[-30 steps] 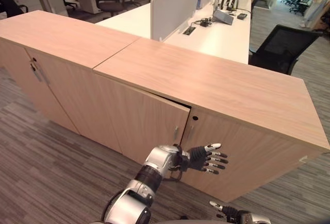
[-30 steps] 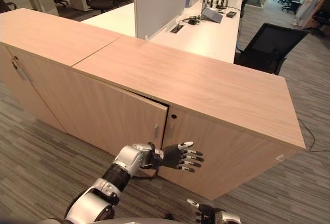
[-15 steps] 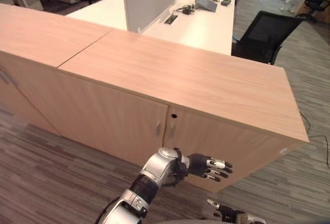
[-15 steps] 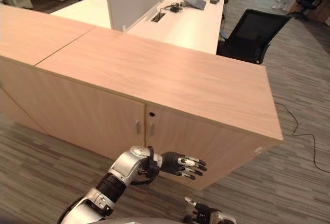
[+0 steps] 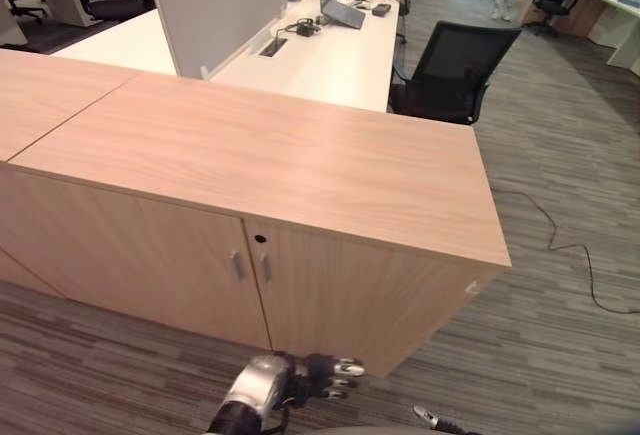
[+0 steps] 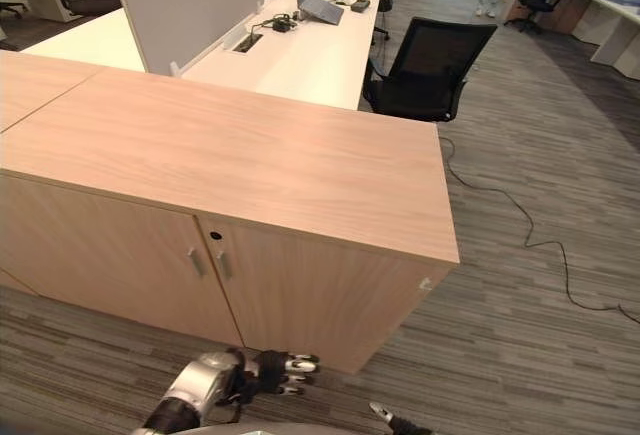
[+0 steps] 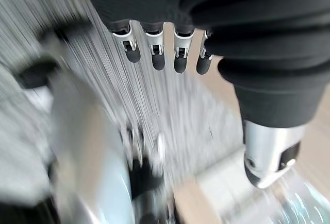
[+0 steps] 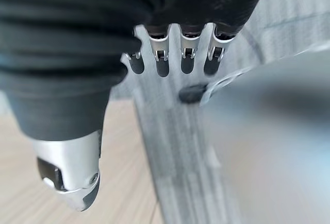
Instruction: Put the empty folder in the office cabinet
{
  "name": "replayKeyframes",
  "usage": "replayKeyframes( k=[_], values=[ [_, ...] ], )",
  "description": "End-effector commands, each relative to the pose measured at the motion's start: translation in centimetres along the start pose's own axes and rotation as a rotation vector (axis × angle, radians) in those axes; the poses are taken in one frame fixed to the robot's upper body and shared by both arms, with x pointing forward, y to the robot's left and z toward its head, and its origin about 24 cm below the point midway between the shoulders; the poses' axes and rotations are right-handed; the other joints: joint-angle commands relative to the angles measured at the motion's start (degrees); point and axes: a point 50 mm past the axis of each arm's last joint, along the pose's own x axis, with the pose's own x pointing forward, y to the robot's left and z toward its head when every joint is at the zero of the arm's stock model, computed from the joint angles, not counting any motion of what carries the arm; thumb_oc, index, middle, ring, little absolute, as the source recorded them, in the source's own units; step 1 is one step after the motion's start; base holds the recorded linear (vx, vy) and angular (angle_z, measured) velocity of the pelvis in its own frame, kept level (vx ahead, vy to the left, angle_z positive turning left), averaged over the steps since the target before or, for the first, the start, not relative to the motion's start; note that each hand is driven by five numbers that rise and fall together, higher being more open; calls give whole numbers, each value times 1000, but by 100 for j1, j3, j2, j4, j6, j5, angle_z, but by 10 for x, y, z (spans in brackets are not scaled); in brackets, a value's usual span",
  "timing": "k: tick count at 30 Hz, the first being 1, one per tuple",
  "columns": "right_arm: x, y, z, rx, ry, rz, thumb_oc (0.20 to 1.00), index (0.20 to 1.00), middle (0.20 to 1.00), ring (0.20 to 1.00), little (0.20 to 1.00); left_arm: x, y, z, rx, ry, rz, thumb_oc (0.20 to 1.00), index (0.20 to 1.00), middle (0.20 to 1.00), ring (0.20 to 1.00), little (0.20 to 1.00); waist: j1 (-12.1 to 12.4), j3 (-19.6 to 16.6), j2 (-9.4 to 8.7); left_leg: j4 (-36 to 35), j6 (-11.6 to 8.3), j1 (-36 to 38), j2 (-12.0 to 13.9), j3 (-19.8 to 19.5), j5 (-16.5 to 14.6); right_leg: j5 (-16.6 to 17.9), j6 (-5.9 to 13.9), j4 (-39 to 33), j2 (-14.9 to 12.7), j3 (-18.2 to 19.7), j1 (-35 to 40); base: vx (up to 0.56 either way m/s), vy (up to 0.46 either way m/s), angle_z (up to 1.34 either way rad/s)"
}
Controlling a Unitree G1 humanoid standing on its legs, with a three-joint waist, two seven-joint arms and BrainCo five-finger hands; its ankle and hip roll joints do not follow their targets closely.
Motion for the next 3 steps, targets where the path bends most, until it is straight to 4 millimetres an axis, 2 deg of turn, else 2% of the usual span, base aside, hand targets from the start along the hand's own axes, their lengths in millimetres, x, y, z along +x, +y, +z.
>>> replayKeyframes(
  k=[1,2,3],
  values=[
    [2,3,-28,29,137,-9,1000,1000,1000,1000,1000,14,-16,11,-76,-133,73,1000,1000,1000,1000,1000,15,-168,-106,-285,144,-474,-1275,-939,-616,-273,-16,-163,-70,277,335,23,11,-24],
    [2,5,-27,24,136,-9,1000,1000,1000,1000,1000,13,-6,-3,-117,-116,158,1000,1000,1000,1000,1000,87,-136,-20,-669,289,-476,-1526,-1272,-453,-273,-59,-163,-3,360,342,32,11,-8],
    [2,5,-27,24,136,-9,1000,1000,1000,1000,1000,13,-6,-3,-118,-117,159,1000,1000,1000,1000,1000,91,-121,-22,-707,290,-438,-1532,-1267,-436,-276,-57,-163,-6,363,361,28,46,-4]
  ],
)
